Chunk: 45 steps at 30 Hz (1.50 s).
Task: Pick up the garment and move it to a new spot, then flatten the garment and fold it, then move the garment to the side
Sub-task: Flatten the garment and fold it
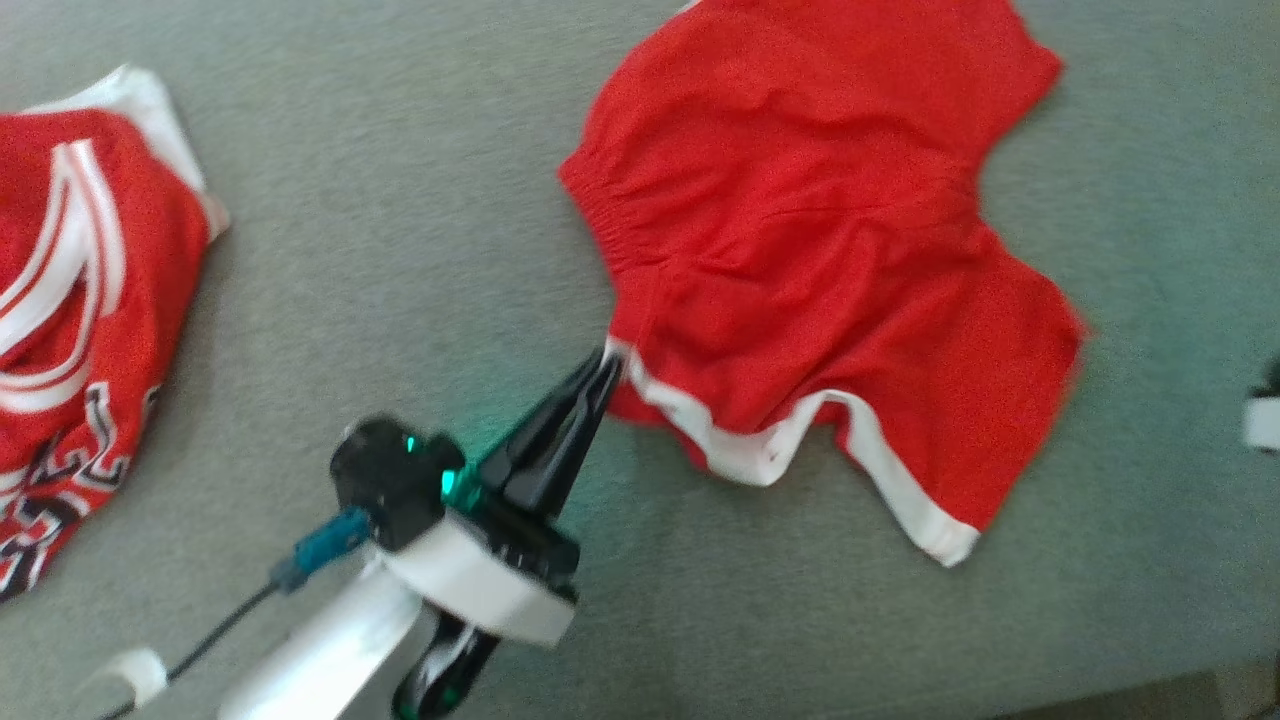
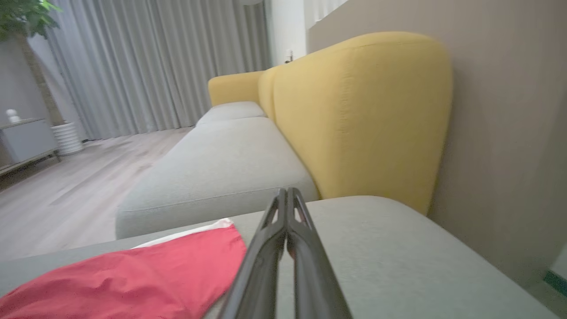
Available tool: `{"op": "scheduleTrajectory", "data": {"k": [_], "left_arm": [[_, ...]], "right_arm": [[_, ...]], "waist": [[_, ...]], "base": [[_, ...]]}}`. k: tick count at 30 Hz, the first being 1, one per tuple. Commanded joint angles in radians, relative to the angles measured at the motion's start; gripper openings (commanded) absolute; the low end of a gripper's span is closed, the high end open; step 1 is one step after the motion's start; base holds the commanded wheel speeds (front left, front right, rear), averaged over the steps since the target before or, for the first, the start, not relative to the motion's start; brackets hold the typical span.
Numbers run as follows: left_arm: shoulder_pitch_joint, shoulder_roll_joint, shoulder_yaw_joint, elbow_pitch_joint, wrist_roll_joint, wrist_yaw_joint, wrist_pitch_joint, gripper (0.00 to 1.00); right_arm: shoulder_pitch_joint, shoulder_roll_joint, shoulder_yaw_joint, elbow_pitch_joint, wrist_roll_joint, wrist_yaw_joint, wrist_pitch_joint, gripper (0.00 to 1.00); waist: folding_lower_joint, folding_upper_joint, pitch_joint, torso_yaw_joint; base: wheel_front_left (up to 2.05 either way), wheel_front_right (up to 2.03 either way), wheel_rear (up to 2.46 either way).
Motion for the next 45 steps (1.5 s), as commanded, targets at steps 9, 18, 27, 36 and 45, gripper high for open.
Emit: {"op": "scheduleTrajectory", "data": {"k": [9, 18, 27, 36, 45], "left_arm": [[-0.088, -0.003, 0.057, 0.013, 0.066, 0.019, -0.047, 0.00], [-0.080, 0.015, 0.066, 0.027, 0.082, 0.021, -0.065, 0.00], [-0.099, -0.007, 0.057, 0.035, 0.092, 0.008, -0.075, 0.00], [-0.114, -0.039, 0.051, 0.051, 0.111, -0.008, -0.084, 0.00], [-0.094, -0.060, 0.098, 0.066, 0.153, 0.010, -0.089, 0.00]], "right_arm": [[0.026, -0.027, 0.166, 0.063, 0.003, 0.007, 0.048, 1.00], [0.081, -0.026, 0.233, 0.210, -0.018, 0.007, 0.184, 1.00], [-0.013, -0.077, 0.205, 0.210, -0.046, 0.007, 0.168, 0.00], [-0.139, -0.088, 0.188, 0.230, -0.094, 0.007, 0.110, 1.00], [0.149, -0.034, 0.257, 0.128, -0.169, 0.007, -0.033, 1.00]], "waist": [[-0.0001, -0.0001, 0.022, 0.061], [-0.0001, -0.0001, 0.031, 0.070], [-0.0001, -0.0001, 0.034, 0.094], [-0.0001, -0.0001, 0.042, 0.073], [-0.0001, -0.0001, 0.028, 0.036]], "base": [[0.00, 0.00, 0.00], [0.00, 0.00, 0.00], [0.00, 0.00, 0.00], [0.00, 0.00, 0.00], [0.00, 0.00, 0.00]]}}
